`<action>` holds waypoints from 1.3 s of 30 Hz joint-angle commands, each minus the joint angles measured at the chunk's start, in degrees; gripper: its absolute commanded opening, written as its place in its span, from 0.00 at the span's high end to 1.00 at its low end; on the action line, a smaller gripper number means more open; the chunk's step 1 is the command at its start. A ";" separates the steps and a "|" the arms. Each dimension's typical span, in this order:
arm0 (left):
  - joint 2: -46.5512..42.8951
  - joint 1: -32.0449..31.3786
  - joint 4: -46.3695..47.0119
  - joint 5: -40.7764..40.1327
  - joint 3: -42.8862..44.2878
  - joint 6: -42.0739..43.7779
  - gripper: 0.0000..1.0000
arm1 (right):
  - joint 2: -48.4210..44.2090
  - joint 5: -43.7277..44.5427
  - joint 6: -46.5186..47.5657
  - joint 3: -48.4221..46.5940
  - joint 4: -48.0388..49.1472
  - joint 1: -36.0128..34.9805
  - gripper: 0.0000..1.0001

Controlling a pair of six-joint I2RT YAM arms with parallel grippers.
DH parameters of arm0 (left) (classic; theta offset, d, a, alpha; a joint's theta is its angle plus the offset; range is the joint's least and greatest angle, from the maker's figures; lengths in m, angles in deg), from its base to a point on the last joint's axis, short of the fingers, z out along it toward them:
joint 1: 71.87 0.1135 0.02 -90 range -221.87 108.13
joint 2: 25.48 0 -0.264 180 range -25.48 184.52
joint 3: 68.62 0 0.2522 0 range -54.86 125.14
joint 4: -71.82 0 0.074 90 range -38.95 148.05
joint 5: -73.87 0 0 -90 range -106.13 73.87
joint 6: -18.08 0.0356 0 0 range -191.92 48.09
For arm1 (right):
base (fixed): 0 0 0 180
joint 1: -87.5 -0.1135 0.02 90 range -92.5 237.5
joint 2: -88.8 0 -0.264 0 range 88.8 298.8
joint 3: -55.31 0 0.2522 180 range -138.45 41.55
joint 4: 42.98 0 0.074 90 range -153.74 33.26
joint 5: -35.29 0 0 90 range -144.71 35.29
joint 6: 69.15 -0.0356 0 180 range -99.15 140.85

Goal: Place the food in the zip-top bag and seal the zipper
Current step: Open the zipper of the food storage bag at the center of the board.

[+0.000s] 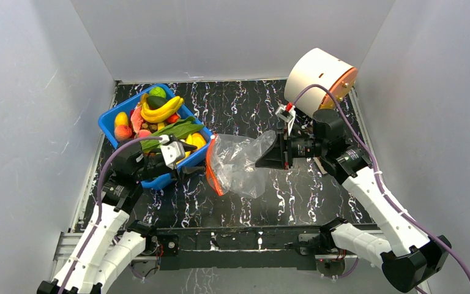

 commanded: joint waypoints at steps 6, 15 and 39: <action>-3.26 -0.20 5.48 6.62 -1.03 8.07 0.41 | -0.38 -5.18 -1.89 0.13 3.82 -0.48 1.00; -4.34 -1.36 7.71 12.34 -5.27 12.94 0.46 | 1.91 -6.41 -9.26 0.52 9.63 -0.87 1.00; -15.68 -9.97 9.79 8.48 -9.72 12.04 1.00 | 14.91 3.41 -38.92 11.18 31.62 13.93 1.00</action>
